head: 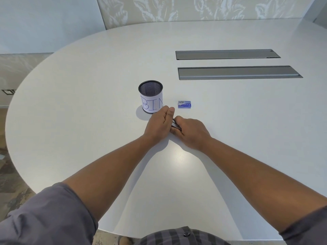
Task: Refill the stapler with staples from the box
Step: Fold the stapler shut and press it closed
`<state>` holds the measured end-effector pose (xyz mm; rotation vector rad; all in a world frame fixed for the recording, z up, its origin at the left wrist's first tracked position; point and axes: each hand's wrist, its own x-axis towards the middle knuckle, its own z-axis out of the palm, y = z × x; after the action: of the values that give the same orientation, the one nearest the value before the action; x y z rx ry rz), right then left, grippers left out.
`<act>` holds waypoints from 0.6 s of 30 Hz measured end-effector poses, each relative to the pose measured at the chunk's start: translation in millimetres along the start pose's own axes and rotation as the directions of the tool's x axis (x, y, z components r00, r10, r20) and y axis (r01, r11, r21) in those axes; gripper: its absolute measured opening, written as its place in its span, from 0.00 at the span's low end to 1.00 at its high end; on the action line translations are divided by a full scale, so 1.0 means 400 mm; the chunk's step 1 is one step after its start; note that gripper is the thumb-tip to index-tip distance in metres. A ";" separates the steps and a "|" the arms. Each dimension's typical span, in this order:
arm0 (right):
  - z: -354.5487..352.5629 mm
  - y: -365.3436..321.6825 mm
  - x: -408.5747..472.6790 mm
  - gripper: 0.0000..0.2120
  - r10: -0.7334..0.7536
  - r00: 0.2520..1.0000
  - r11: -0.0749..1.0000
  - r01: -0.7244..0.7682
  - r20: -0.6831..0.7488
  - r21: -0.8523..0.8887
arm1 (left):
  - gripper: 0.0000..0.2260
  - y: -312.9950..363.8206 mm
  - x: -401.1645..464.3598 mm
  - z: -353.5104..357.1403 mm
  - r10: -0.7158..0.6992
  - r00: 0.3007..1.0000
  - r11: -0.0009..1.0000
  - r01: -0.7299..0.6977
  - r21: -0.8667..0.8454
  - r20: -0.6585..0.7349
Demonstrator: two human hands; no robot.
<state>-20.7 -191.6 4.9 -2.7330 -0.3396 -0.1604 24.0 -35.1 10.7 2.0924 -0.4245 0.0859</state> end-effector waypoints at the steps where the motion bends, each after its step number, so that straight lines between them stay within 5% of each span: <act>1: -0.001 -0.001 0.000 0.20 -0.002 1.000 1.000 0.002 0.002 -0.002 | 0.20 -0.001 0.001 0.001 -0.003 1.000 1.000 0.003 0.007 -0.002; 18: 0.001 -0.008 -0.001 0.20 -0.009 1.000 1.000 0.009 -0.004 0.010 | 0.19 0.004 -0.005 0.007 0.008 0.999 0.999 -0.006 0.037 -0.052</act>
<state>-21.8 -188.7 5.4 -2.7216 -0.3512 -0.1669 21.4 -37.6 9.9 2.1205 -0.4012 0.1536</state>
